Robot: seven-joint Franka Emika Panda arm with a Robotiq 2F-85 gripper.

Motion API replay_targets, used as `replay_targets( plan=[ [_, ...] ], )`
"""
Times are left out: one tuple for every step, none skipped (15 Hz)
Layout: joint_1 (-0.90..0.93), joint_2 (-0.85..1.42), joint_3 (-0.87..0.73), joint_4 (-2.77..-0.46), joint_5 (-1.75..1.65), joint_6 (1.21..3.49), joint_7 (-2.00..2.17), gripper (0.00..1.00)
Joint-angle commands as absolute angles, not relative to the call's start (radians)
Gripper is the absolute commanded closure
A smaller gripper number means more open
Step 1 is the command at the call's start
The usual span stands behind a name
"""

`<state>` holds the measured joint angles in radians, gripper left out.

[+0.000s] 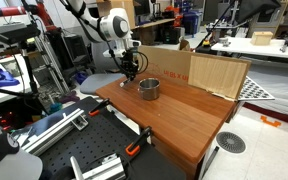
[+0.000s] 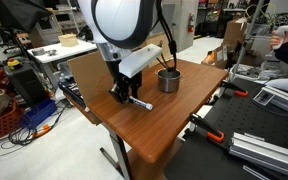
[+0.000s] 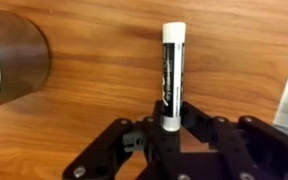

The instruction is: Put the black marker in the pot

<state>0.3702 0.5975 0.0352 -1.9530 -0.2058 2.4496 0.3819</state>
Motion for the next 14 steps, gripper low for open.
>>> replay_targets(
  plan=[
    [0.381,0.517,0.015,-2.003,-0.227,2.442,0.412,0.94],
    [0.378,0.494,0.011,-2.015,-0.232,2.44,0.412,0.94],
    [0.375,0.47,0.009,-2.03,-0.238,2.434,0.406,0.94],
    [0.376,0.444,0.0,-2.047,-0.253,2.436,0.414,0.94],
    [0.373,0.417,-0.004,-2.068,-0.263,2.439,0.418,0.94],
    [0.377,0.387,-0.016,-2.096,-0.289,2.451,0.437,0.94],
    [0.375,0.365,-0.022,-2.115,-0.31,2.454,0.448,0.94],
    [0.375,0.335,-0.032,-2.143,-0.339,2.459,0.475,0.94],
    [0.37,0.311,-0.037,-2.162,-0.364,2.459,0.491,0.94],
    [0.366,0.285,-0.045,-2.186,-0.397,2.464,0.521,0.94],
    [0.36,0.263,-0.052,-2.204,-0.428,2.463,0.546,0.94],
    [0.351,0.242,-0.057,-2.22,-0.457,2.462,0.567,0.94],
    [0.341,0.222,-0.063,-2.234,-0.486,2.461,0.592,0.94],
    [0.327,0.207,-0.064,-2.245,-0.512,2.462,0.609,0.94]
  ],
)
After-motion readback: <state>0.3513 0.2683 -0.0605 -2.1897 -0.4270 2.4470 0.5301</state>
